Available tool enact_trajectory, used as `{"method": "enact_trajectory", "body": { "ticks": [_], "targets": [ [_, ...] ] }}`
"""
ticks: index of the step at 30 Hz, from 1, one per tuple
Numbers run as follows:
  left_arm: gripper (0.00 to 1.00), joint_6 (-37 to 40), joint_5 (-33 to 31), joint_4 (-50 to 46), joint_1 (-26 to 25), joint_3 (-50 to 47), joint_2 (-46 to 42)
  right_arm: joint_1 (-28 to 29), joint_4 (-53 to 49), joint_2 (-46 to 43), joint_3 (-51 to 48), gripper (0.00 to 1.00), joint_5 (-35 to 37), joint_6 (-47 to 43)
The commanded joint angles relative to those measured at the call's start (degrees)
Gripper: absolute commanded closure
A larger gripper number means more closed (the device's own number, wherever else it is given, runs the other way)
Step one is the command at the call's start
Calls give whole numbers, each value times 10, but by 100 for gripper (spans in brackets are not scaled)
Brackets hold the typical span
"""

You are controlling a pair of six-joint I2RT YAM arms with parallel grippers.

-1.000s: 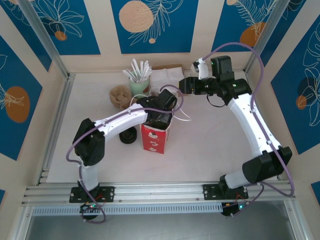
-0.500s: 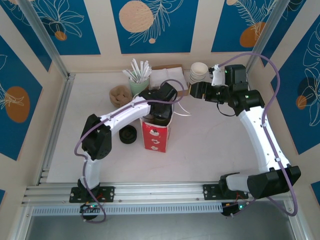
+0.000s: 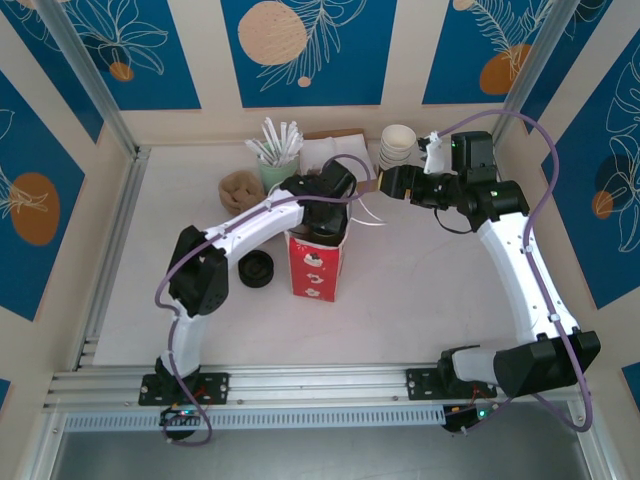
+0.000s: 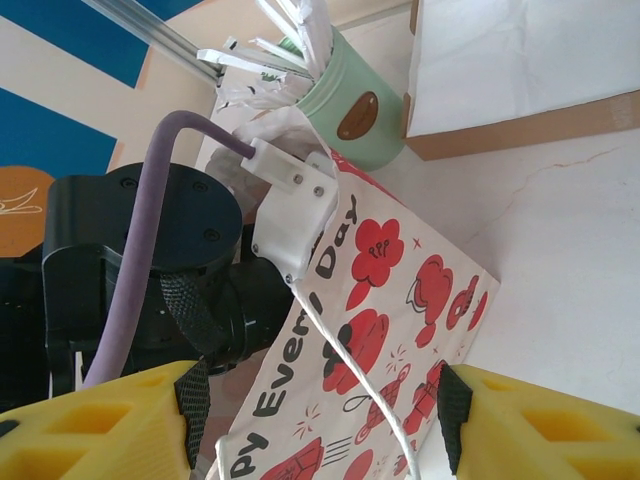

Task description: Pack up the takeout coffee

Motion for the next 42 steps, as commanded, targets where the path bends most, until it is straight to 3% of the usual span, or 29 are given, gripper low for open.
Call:
{"method": "enact_trajectory", "body": {
  "ticks": [1, 5, 21, 42],
  "targets": [
    [39, -1, 44, -23, 6, -54, 34, -3, -3, 5, 2, 36, -21, 5],
    [37, -4, 41, -24, 6, -54, 29, -2, 1, 13, 7, 36, -32, 8],
    [9, -29, 15, -77, 6, 14, 3, 64, 1, 82, 29, 37, -41, 17],
    [1, -64, 13, -95, 5, 30, -17, 114, -24, 102, 29, 36, -12, 29]
  ]
}}
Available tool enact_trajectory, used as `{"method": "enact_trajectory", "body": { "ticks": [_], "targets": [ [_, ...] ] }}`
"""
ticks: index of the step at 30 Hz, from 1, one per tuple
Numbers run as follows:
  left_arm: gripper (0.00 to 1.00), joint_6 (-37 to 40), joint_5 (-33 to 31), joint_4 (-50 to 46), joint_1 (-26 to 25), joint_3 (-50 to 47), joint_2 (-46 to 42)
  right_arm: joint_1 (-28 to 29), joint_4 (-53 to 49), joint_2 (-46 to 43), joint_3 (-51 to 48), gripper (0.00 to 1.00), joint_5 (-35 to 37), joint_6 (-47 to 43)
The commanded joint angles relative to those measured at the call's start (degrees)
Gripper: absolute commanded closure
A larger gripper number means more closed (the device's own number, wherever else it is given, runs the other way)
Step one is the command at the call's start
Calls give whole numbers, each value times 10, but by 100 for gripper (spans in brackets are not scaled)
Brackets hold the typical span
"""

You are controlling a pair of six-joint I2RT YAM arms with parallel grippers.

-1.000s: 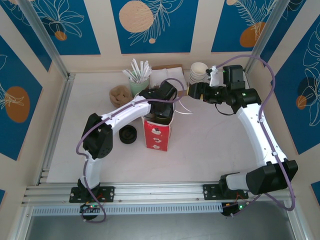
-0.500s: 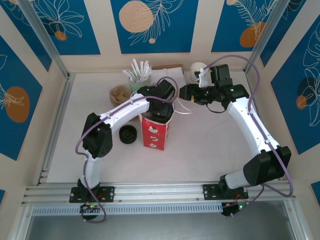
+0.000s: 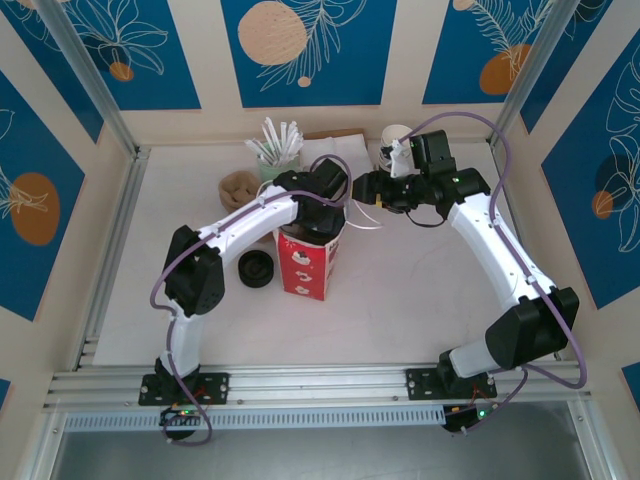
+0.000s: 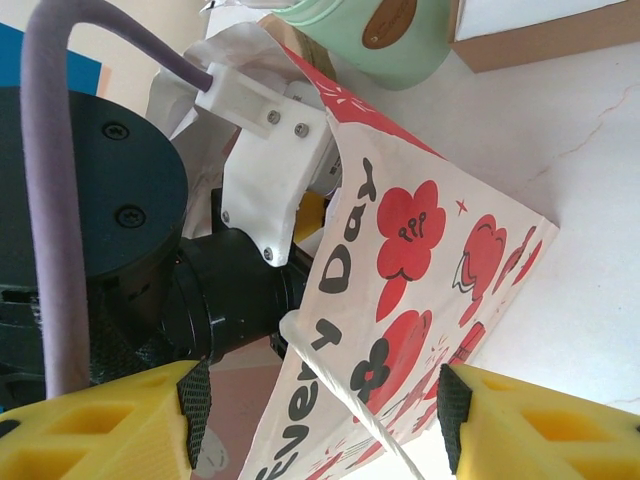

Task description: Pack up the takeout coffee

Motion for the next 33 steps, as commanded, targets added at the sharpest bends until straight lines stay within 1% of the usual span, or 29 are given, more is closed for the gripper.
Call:
{"method": "enact_trajectory", "body": {
  "ticks": [1, 8, 15, 17, 21, 22, 24, 33],
  "targets": [
    [1, -9, 1, -17, -3, 17, -6, 30, -28, 12, 15, 36, -10, -3],
    [0, -21, -2, -17, -6, 17, -7, 44, -35, 26, 20, 36, 6, -2],
    [0, -30, -1, -14, -8, 17, -6, 45, -27, 38, 21, 36, -15, 2],
    [0, -32, 1, -14, -9, 16, -5, 43, -19, 42, 21, 36, -34, 6],
    [0, -35, 2, -13, -10, 15, -6, 24, 14, 36, 9, 35, -104, 12],
    [0, -35, 2, -13, -11, 15, -5, 19, 23, 32, 2, 34, -114, 17],
    [0, -34, 2, -13, -11, 16, -5, 16, 24, 33, -5, 32, -117, 20],
    [0, -36, 8, -10, -12, 16, -4, 11, 11, 50, -20, 32, -98, 6]
  ]
}}
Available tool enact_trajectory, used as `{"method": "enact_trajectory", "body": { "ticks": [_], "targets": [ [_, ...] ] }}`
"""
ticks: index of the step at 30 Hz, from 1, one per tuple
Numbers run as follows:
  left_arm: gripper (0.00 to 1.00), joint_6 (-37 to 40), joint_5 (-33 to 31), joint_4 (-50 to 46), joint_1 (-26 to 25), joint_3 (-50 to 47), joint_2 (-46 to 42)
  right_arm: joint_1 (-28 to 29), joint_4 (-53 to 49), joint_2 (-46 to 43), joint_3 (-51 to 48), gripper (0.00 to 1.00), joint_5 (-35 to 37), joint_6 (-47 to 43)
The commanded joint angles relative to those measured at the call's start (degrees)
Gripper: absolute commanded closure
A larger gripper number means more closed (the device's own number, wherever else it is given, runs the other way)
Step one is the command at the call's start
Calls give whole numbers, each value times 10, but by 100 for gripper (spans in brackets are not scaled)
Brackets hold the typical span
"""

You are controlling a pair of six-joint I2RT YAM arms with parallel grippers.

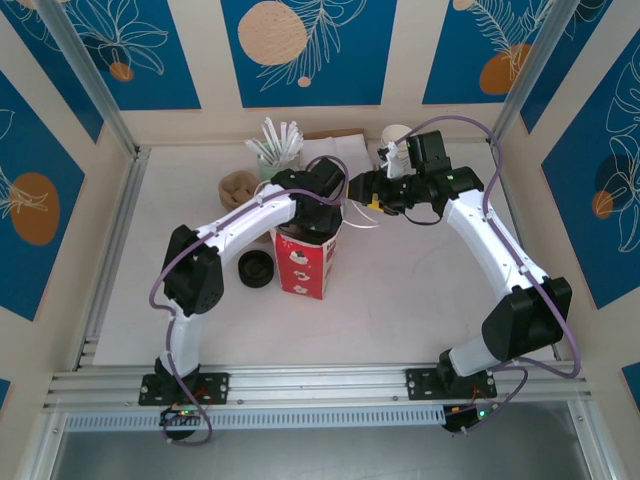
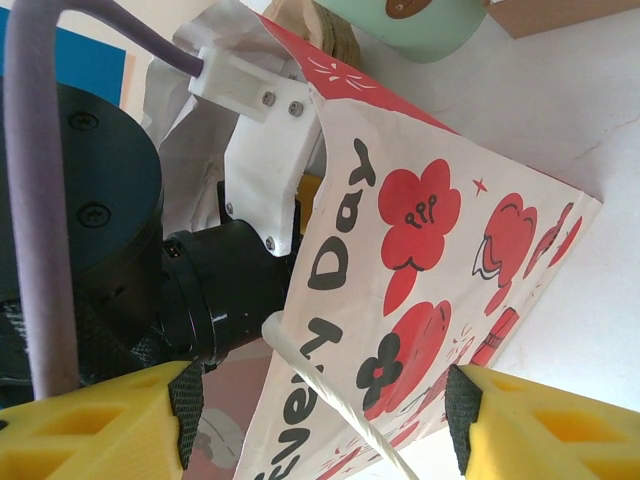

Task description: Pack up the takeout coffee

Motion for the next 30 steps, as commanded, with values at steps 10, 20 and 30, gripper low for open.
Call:
{"method": "enact_trajectory", "body": {
  "ticks": [10, 20, 30],
  "targets": [
    [0, -14, 2, -2, -19, 15, -3, 5, -46, 28, -22, 36, 21, -25],
    [0, -16, -10, -7, -23, 13, -6, -7, -71, 16, -5, 44, 62, -56],
    [0, -23, -7, -7, -30, 20, -13, -8, -86, 9, 22, 73, 72, -69]
  ]
}}
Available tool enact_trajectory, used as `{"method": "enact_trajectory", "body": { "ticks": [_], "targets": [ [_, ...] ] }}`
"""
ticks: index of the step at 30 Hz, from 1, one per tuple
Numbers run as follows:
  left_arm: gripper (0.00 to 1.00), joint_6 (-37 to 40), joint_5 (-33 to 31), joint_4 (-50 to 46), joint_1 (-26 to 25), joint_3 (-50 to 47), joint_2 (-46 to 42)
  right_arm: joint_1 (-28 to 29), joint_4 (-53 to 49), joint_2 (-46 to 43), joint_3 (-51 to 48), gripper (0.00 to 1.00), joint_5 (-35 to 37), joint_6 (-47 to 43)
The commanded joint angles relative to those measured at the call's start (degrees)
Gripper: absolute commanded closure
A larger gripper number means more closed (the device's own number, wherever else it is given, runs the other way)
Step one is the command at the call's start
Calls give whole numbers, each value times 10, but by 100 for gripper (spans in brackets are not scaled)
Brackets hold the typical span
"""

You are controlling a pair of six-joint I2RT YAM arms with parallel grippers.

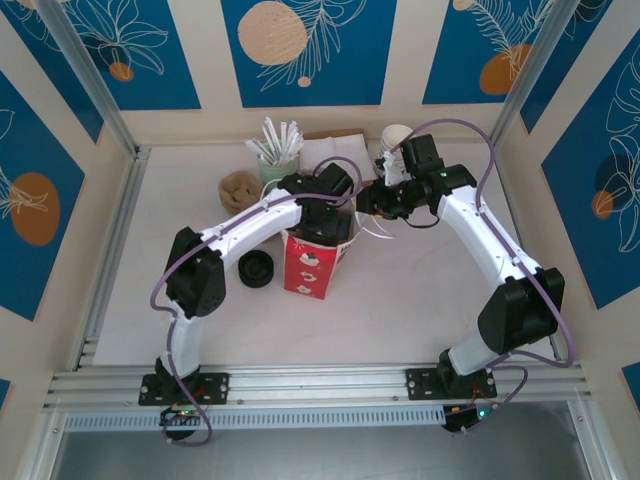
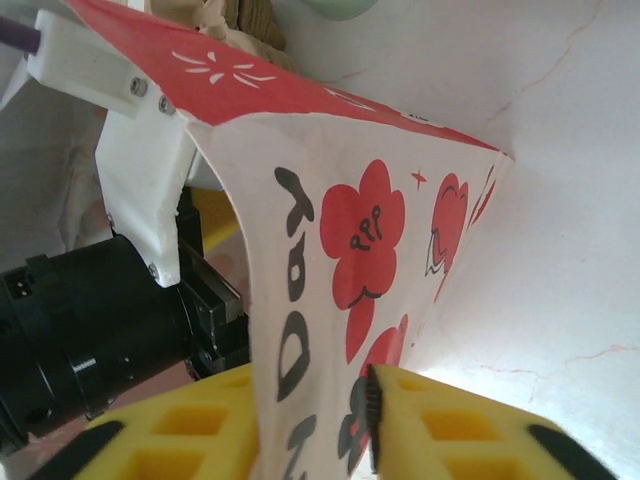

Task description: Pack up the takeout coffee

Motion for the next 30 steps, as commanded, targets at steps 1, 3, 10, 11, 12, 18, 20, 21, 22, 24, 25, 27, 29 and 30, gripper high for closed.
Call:
{"method": "enact_trajectory", "body": {
  "ticks": [1, 3, 10, 11, 12, 18, 20, 21, 22, 24, 25, 27, 29, 30],
  "targets": [
    [0, -15, -9, -12, -8, 24, -14, -3, -22, -17, 16, 77, 12, -9],
    [0, -17, -12, -13, -11, 27, -21, 0, -30, -19, 19, 84, 30, -9],
    [0, -37, -19, -21, -16, 35, -44, 19, -86, -4, 67, 92, 115, -39],
    [0, -40, -18, -20, -17, 35, -47, 22, -92, -2, 74, 92, 120, -42],
    [0, -42, -17, -20, -16, 36, -51, 24, -96, 1, 83, 93, 126, -46],
    [0, -65, 5, -10, -16, 36, -69, 35, -124, 13, 118, 94, 145, -55],
    [0, -73, 17, 4, -15, 30, -77, 35, -126, 12, 119, 94, 150, -52],
    [0, -77, 22, 12, -15, 25, -82, 35, -128, 13, 121, 94, 150, -52],
    [0, -78, 29, 22, -16, 21, -85, 35, -131, 13, 124, 94, 152, -51],
    [0, -82, 33, 27, -16, 19, -88, 35, -135, 14, 128, 95, 152, -48],
    [0, -82, 36, 27, -16, 20, -88, 35, -138, 15, 130, 95, 153, -47],
    [0, -85, 41, 25, -15, 22, -89, 35, -143, 19, 136, 95, 155, -47],
    [0, -89, 48, 28, -15, 19, -94, 35, -147, 21, 140, 95, 155, -46],
    [0, -91, 51, 30, -16, 18, -97, 35, -148, 21, 142, 95, 156, -47]
  ]
}}
